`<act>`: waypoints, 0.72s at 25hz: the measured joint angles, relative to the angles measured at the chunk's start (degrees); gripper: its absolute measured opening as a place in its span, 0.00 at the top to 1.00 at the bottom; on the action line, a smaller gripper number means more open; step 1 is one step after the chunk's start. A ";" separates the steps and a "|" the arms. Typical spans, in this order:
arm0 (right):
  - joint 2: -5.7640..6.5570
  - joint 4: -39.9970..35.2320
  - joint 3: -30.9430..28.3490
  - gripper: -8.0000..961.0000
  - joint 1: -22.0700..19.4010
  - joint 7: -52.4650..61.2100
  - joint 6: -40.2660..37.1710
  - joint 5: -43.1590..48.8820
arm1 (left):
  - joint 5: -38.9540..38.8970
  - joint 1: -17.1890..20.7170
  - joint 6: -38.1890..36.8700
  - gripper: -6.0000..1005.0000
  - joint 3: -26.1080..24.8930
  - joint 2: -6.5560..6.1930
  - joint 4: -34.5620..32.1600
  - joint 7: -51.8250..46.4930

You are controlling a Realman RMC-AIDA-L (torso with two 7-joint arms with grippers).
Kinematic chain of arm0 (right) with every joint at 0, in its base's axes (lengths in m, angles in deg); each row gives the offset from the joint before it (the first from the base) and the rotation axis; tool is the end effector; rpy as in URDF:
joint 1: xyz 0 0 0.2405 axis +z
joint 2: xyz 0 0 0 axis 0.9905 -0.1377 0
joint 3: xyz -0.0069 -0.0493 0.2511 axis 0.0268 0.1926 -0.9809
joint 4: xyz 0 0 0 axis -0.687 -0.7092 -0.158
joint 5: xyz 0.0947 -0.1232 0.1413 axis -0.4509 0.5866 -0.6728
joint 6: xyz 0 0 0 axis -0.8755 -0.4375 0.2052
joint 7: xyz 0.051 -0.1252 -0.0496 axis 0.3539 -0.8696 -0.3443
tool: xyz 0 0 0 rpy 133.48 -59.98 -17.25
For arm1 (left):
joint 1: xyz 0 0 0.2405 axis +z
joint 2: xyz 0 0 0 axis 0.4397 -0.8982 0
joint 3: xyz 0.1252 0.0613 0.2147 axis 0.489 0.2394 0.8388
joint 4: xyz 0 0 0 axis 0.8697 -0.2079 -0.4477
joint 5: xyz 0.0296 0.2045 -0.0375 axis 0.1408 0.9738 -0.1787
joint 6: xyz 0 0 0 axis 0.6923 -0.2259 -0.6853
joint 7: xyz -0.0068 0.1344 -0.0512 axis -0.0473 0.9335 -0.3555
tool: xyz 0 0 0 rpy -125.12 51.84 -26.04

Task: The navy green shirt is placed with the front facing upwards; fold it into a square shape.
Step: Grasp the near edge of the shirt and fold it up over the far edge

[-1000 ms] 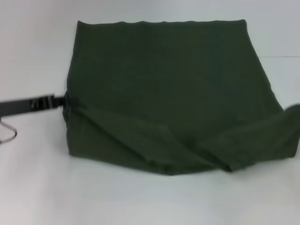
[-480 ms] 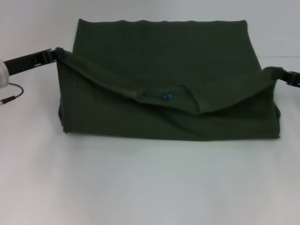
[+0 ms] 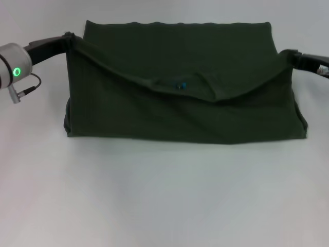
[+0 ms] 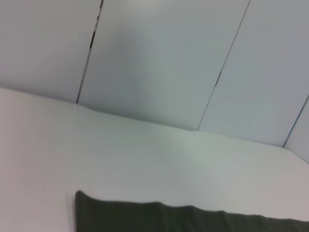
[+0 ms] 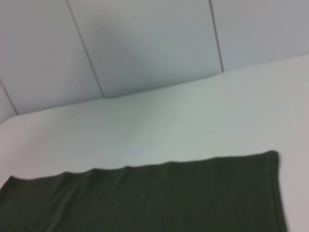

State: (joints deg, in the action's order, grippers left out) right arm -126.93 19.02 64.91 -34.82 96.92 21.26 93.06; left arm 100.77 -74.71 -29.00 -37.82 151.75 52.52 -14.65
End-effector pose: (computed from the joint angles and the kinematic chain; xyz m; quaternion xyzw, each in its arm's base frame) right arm 0.2934 0.4567 0.0402 -0.7515 0.4322 0.2291 0.4426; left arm -0.2574 0.4698 0.0427 -0.7517 -0.4239 -0.2670 0.4290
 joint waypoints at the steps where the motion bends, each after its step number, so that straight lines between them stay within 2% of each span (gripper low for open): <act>1: -0.03 0.01 0.83 0.83 0.12 -0.20 0.79 -1.23 | -1.03 -0.41 0.96 0.96 0.00 0.06 0.58 1.51; 7: 0.26 0.23 5.16 0.83 0.29 -0.58 3.92 -6.47 | -5.57 -2.31 4.34 0.96 0.00 0.09 3.19 8.32; 18: -0.08 5.05 5.84 0.81 0.68 -6.15 10.84 -10.82 | -11.39 -3.15 9.72 0.96 -0.03 1.43 6.93 16.57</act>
State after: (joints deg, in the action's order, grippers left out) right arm -127.01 24.08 70.76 -34.14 90.76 32.10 82.24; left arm 89.37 -77.86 -19.28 -37.85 153.18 59.45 1.92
